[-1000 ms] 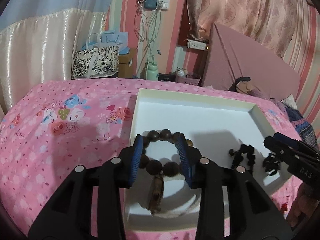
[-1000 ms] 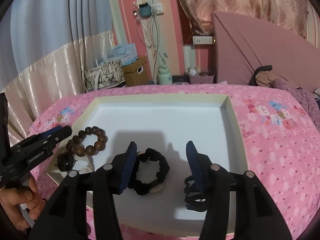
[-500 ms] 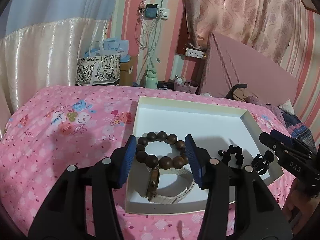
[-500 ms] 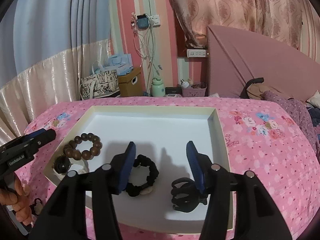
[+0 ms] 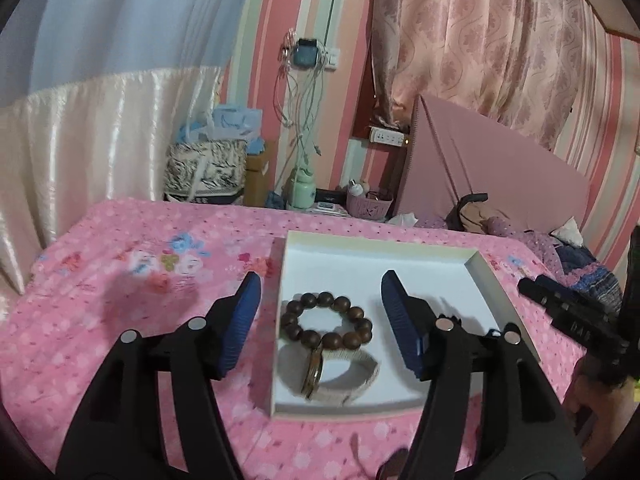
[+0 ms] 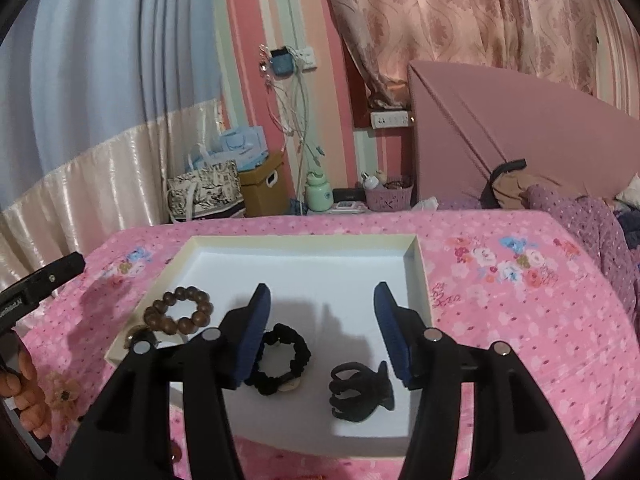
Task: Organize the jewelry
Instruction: 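Open both tools to drop the scrunchie and bead bracelet into the tray, then reach the left tool to the brown-pendant cord while the right tool grasps the red-knot cord necklace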
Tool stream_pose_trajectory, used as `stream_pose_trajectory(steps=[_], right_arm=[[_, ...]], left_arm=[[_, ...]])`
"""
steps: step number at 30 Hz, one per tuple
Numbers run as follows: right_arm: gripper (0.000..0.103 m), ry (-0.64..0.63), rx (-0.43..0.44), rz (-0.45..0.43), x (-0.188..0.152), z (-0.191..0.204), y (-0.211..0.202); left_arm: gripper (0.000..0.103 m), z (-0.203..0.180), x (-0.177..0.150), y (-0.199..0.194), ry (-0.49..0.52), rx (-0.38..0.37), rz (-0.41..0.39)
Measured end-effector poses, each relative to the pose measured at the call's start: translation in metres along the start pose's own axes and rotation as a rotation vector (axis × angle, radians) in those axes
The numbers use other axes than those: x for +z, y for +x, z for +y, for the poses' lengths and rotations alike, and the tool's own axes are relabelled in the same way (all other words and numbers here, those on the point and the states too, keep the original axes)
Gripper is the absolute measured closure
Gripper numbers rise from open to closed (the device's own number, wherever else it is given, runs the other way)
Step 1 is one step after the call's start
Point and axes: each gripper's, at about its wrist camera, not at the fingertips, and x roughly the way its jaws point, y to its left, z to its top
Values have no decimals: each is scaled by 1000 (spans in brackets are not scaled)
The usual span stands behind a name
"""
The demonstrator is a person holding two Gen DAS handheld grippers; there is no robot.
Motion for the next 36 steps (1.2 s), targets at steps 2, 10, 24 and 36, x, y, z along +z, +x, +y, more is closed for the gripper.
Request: stream_pose_trajectory(steps=[2, 10, 24, 36], right_arm=[[47, -5, 4, 4, -7, -6, -16], [43, 3, 8, 157, -100, -37, -61], [68, -136, 15, 243, -126, 5, -46], [89, -125, 59, 312, -130, 7, -27]], left_arm=[[40, -3, -15, -18, 33, 3, 17], [35, -9, -116, -57, 123, -3, 166], [37, -35, -135, -12, 137, -4, 277], [93, -40, -141, 5, 133, -50, 343]])
